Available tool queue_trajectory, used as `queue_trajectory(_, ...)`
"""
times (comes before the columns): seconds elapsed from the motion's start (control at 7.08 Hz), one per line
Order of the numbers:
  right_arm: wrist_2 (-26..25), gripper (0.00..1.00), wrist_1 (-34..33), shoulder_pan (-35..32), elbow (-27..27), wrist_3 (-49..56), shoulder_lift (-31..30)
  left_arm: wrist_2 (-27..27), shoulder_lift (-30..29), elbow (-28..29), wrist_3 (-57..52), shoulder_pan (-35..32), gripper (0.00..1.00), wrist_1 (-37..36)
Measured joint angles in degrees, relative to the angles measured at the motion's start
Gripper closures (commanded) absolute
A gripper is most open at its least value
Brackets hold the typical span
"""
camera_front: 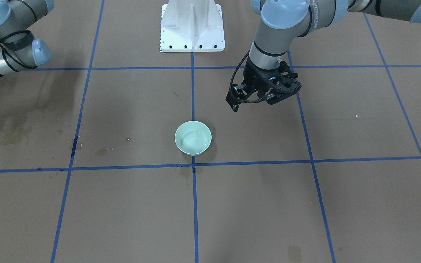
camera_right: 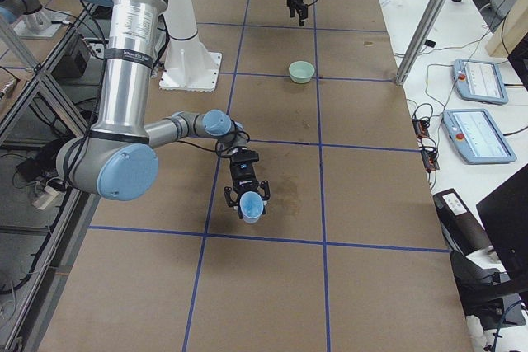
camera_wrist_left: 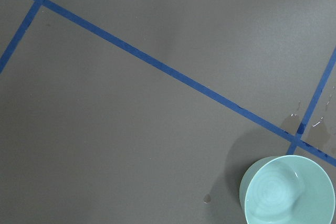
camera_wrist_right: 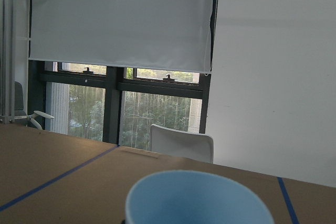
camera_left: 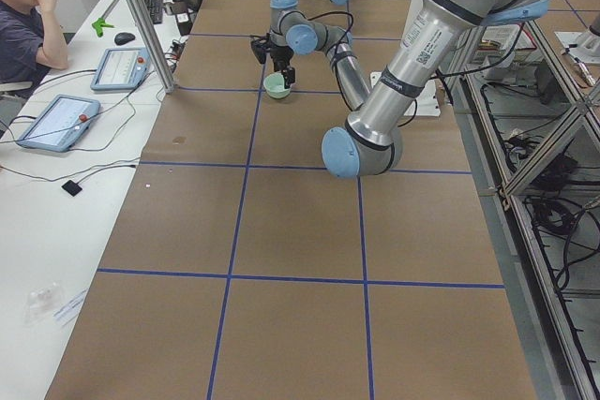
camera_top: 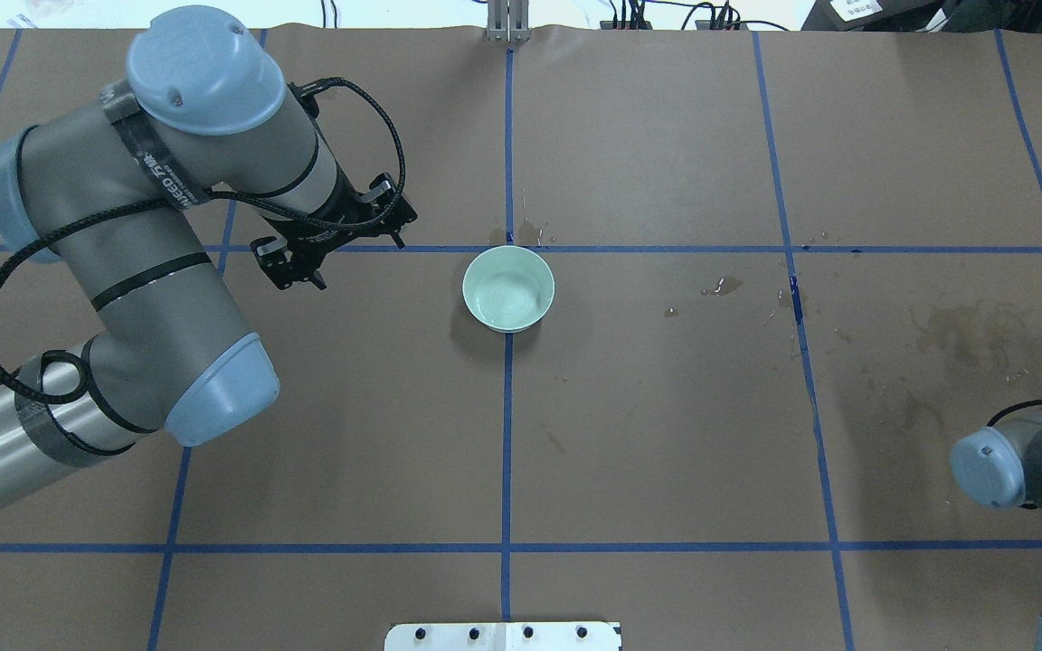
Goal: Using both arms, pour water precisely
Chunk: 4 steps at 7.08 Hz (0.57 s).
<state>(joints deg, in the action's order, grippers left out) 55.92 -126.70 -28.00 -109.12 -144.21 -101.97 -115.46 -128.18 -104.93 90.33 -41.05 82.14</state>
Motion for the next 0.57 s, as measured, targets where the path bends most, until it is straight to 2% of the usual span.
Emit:
queue_trajectory(0.28,-8.54,1.0,13.67,-12.35,1.31,20.53,0.15,-0.01,-0.06,-0.03,-0.06,0.0,0.0,0.05)
queue_trajectory(0.57,-13.35,1.0,36.57,-20.95,6.83,42.98,1.58,0.19,0.18,-0.79,-0.46,-0.49,0.0,0.06)
